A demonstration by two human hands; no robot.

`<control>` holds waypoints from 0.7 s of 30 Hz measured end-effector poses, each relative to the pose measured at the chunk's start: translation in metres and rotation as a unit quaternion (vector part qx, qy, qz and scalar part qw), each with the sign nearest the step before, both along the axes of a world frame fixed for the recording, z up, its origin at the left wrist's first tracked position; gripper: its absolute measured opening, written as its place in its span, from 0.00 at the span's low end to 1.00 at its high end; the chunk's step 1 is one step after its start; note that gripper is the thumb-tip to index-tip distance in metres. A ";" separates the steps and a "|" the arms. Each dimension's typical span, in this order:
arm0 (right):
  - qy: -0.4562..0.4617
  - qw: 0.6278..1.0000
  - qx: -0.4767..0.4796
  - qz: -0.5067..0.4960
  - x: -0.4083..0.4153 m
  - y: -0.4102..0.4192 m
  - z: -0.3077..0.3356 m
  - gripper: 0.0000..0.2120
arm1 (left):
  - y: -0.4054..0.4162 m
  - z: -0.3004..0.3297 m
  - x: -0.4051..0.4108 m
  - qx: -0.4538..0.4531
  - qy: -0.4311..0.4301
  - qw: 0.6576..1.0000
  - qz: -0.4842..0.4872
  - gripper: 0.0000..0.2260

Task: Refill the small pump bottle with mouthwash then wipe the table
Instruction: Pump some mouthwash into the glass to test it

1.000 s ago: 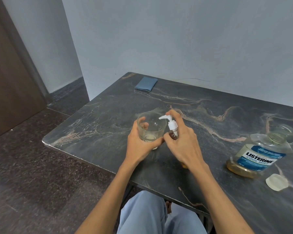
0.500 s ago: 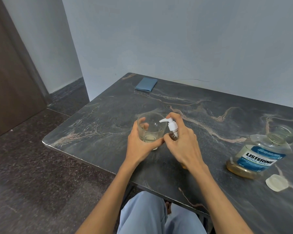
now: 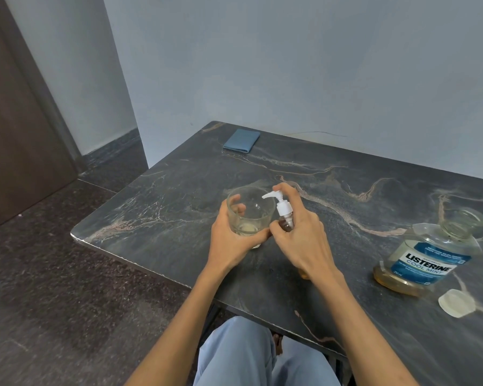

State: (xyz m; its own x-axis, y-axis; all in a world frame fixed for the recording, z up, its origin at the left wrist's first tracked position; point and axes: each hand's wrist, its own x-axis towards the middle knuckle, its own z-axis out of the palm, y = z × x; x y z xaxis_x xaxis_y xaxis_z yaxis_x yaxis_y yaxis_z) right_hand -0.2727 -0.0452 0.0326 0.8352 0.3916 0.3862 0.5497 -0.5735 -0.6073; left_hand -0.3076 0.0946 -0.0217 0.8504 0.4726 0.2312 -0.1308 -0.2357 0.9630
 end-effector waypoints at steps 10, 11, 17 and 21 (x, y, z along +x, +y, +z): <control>-0.007 1.000 -0.010 0.007 0.001 0.001 0.001 0.31 | 0.000 0.000 -0.001 -0.009 -0.003 1.000 0.000 0.39; -0.009 1.000 -0.013 0.005 0.001 0.001 0.000 0.30 | 0.000 0.000 -0.001 -0.009 -0.003 1.000 -0.001 0.39; -0.007 1.000 0.014 0.023 0.003 0.002 -0.003 0.32 | -0.001 0.002 -0.002 -0.006 -0.007 1.000 -0.001 0.39; -0.001 0.994 0.097 0.047 0.006 0.000 -0.005 0.40 | 0.000 0.001 -0.003 -0.002 -0.007 1.000 0.000 0.40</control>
